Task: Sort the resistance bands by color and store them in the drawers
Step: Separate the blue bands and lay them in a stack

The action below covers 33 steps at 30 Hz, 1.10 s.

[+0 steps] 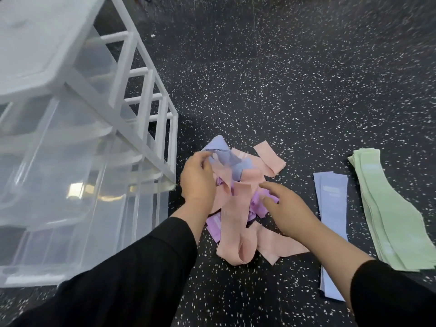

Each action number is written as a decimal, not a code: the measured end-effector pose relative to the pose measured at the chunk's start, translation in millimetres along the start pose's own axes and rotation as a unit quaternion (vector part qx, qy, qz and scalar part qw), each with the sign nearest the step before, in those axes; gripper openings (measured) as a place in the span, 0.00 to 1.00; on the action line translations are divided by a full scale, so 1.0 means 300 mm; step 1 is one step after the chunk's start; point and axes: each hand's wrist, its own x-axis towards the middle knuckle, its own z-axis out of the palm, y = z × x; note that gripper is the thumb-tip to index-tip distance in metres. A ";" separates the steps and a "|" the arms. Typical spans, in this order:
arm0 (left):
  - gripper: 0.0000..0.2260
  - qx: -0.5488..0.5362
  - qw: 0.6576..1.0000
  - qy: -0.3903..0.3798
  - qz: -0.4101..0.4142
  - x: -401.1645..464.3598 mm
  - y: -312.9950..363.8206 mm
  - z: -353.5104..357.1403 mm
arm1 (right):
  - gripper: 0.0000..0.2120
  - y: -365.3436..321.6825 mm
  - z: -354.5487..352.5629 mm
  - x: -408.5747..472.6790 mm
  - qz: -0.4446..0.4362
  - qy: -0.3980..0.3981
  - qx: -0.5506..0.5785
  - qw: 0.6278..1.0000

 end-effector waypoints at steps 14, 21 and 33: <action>0.10 -0.195 0.964 -0.145 0.107 -0.253 0.375 -0.243 | 0.14 -0.340 -0.147 -0.138 -0.042 0.017 0.291 0.956; 0.12 -0.250 0.943 -0.197 0.092 -0.354 0.542 -0.435 | 0.14 -0.539 -0.296 -0.321 0.005 -0.013 0.400 0.916; 0.08 -0.385 0.888 -0.254 0.002 -0.603 0.717 -0.753 | 0.18 -0.876 -0.458 -0.658 -0.007 0.043 0.425 0.904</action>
